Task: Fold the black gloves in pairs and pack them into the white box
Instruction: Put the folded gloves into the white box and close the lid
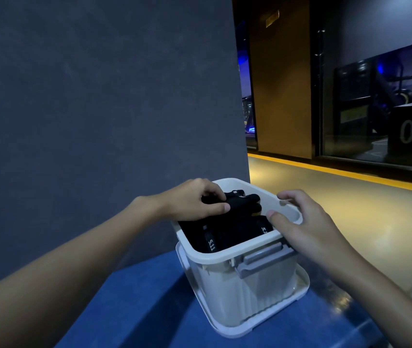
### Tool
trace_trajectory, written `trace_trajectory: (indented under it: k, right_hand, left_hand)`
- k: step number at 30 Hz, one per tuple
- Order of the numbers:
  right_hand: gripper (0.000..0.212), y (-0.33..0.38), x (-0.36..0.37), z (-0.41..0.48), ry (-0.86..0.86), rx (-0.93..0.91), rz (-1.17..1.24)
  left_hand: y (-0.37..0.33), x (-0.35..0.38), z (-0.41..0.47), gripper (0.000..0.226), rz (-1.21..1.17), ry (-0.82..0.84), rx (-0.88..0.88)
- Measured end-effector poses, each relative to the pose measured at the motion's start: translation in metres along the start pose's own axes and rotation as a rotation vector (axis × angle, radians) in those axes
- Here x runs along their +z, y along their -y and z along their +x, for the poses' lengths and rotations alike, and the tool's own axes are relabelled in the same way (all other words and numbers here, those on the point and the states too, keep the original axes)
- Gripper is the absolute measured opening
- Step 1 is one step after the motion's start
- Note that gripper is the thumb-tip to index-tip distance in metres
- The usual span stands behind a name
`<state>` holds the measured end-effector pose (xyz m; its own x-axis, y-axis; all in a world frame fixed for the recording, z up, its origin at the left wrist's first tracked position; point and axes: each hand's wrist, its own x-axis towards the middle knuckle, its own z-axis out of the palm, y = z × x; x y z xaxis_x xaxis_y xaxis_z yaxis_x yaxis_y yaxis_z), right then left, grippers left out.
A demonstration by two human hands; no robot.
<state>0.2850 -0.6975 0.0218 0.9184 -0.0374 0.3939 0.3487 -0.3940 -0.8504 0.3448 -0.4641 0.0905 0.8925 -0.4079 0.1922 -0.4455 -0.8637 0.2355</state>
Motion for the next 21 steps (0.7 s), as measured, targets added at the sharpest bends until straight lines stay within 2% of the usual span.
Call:
trace_trajectory:
  k: [6,10,13,16,21]
  right_hand:
    - [0.033,-0.001,0.001,-0.005,-0.008,0.03,0.057]
    - [0.031,-0.001,0.003,-0.009,-0.028,0.055,0.125]
    - [0.033,-0.001,0.003,-0.012,-0.015,0.09,0.154]
    - [0.037,-0.001,0.006,-0.014,-0.032,0.099,0.173]
    - [0.036,0.006,0.007,-0.02,-0.059,0.078,0.264]
  left_hand:
    - [0.005,-0.003,-0.033,0.029,-0.017,-0.079,0.05]
    - [0.003,-0.007,-0.062,0.04,-0.056,-0.043,0.048]
    - [0.003,-0.009,-0.087,0.057,-0.074,0.038,0.072]
    - [0.002,-0.003,-0.107,0.065,-0.168,0.074,0.064]
    - [-0.005,0.011,-0.118,0.055,-0.265,-0.108,0.039]
